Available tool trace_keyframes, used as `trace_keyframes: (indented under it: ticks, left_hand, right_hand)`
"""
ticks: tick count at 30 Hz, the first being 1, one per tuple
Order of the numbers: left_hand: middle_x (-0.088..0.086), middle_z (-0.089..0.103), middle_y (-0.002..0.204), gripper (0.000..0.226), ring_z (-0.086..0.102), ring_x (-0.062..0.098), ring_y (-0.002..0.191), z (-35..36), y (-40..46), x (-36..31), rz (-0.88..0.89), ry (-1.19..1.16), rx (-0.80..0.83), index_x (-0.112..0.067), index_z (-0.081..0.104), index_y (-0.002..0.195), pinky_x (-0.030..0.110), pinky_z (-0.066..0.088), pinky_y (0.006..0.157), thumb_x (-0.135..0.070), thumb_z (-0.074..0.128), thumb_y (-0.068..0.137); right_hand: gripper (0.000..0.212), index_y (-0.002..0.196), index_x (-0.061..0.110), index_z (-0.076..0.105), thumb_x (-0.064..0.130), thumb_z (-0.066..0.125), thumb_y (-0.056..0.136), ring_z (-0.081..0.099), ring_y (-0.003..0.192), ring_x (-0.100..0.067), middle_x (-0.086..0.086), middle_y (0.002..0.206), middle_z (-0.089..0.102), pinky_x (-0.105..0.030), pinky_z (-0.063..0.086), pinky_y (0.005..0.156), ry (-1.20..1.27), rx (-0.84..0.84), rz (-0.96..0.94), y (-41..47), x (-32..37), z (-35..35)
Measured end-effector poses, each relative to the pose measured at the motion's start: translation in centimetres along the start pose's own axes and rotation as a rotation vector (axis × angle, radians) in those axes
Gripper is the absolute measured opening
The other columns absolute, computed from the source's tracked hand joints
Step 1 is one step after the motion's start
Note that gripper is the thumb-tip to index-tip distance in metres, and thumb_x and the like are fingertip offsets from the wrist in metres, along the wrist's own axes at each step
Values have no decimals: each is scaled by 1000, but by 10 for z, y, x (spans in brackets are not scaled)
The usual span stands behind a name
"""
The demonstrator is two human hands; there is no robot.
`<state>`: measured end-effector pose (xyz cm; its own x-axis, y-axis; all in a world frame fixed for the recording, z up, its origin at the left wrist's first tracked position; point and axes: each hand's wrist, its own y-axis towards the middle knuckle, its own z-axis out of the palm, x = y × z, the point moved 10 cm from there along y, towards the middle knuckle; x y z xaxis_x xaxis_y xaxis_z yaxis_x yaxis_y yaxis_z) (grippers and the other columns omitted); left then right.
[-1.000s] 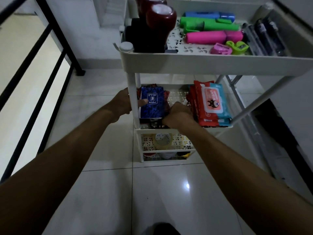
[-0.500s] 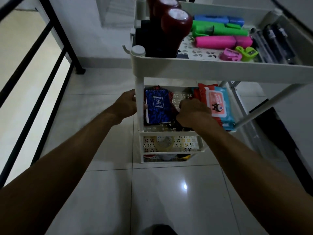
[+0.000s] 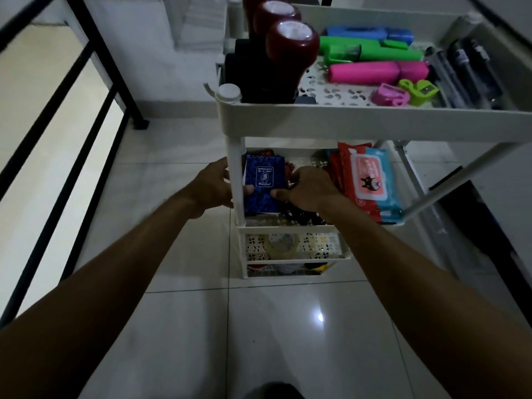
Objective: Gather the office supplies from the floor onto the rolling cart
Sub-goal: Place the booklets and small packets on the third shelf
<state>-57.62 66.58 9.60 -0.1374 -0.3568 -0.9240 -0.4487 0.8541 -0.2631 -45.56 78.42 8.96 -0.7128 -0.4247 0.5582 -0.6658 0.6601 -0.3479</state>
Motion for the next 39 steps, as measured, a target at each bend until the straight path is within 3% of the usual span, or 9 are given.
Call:
trace_keyframes:
  ticks: [6,9,14,18,22,25,29,34,39]
  left_hand:
    - [-9,56,92,39,60,5,79,4,7,0,-15,-26,51,-30,41,121,17,53,54,-17,61,90]
    - [-7,60,98,29,62,11,88,4,12,2,-13,-1,55,-33,41,121,29,56,68,-24,52,96]
    - [9,64,98,20,65,25,90,-11,22,1,-43,41,-40,-17,54,117,32,55,65,-19,49,98]
    - [8,56,82,18,58,19,72,-13,22,-4,-61,77,-57,-15,56,99,32,49,63,0,50,92]
    - [0,52,82,28,53,11,68,-16,13,-9,0,-1,-95,-17,52,107,31,46,66,5,51,90]
    - [1,53,86,31,53,13,72,-21,10,0,-19,-23,-130,-12,46,119,41,47,78,0,53,92]
    - [2,53,90,39,54,15,79,-23,9,11,-78,9,-143,-9,44,126,48,50,86,2,55,90]
    - [0,56,90,23,57,16,79,-16,7,6,-55,-67,-129,-15,47,116,44,48,88,-12,53,95]
    - [-2,60,84,22,56,15,79,-11,4,-1,-12,-91,-104,-28,57,94,40,47,83,-29,55,72]
  right_hand:
    - [89,128,12,44,42,89,58,58,109,-19,-1,120,60,-35,51,93,409,30,71,9,-6,9]
    - [102,132,14,37,33,94,49,54,119,-24,-6,129,57,-43,49,99,480,8,71,16,-6,13]
    - [92,133,15,41,26,92,57,51,122,-25,-6,133,55,-44,46,102,370,-2,47,19,-12,12]
    - [118,147,24,25,46,91,52,24,140,-37,-16,153,18,-53,34,111,175,-69,18,34,-5,1]
    - [103,140,23,43,63,82,54,31,133,-35,-14,141,34,-51,34,110,-35,-17,-80,51,24,-3]
    - [77,119,16,58,53,86,57,44,122,-28,-9,124,55,-43,35,107,-130,-9,-151,54,44,-3]
    - [73,108,14,57,48,90,52,48,108,-19,-3,113,56,-33,45,93,-46,-75,-163,51,48,-7]
    - [48,96,15,56,30,88,64,61,100,-24,-6,107,63,-40,53,88,165,-172,-257,32,50,-29]
    - [50,112,14,60,18,85,69,65,96,-20,-3,101,65,-36,57,83,327,-122,-259,24,42,-27]
